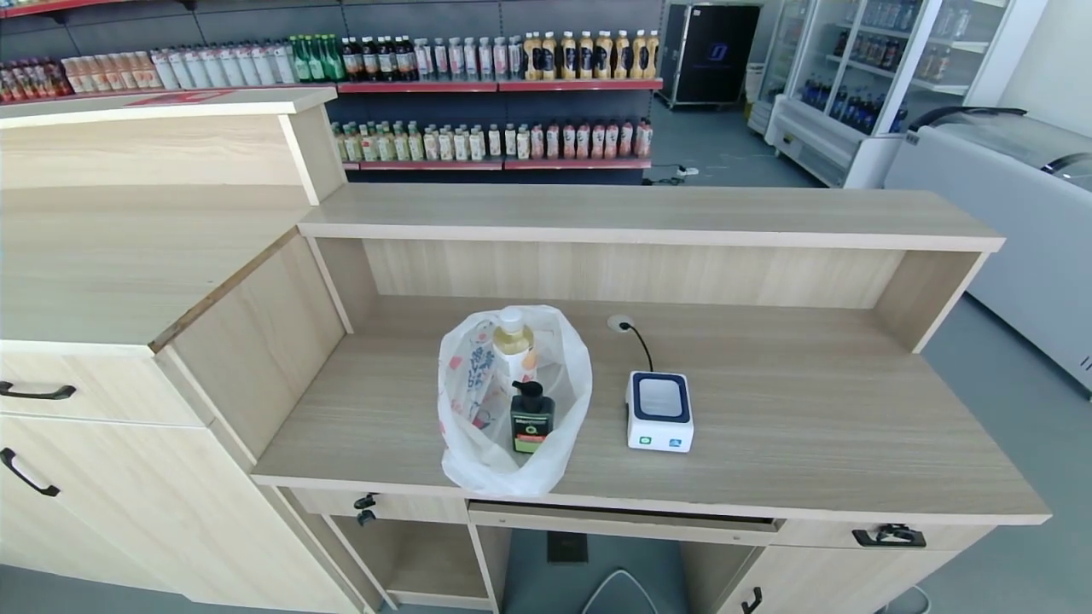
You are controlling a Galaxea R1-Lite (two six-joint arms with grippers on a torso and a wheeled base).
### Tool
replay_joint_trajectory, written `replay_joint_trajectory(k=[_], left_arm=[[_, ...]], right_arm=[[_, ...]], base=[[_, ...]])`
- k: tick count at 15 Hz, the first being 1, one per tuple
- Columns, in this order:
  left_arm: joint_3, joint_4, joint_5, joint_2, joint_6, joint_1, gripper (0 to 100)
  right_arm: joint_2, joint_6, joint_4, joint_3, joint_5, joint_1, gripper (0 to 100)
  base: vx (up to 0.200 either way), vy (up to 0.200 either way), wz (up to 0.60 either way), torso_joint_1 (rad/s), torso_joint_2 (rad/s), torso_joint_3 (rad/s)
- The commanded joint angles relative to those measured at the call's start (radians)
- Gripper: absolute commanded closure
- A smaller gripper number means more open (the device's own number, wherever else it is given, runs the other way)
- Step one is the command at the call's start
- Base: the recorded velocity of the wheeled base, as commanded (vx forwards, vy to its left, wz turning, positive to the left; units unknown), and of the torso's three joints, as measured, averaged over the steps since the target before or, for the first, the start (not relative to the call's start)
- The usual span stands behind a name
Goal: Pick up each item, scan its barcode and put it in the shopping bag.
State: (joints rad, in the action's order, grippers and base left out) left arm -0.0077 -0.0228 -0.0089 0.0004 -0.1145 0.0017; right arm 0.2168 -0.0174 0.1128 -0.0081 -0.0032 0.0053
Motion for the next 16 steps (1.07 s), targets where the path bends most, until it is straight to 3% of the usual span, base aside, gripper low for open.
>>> replay_joint_trajectory(k=[1,16], left_arm=[[0.000,0.000,0.000,0.000,-0.001,0.000,0],[0.000,0.000,0.000,0.000,-0.001,0.000,0]], right_arm=[[-0.182,-0.027,-0.059,0.008,0.034,0.012,0],[-0.214,-0.027,-0.054,0.008,0.035,0.002,0]], base=[[0.000,0.000,0.00,0.000,0.00,0.000],[0.000,0.000,0.00,0.000,0.00,0.000]])
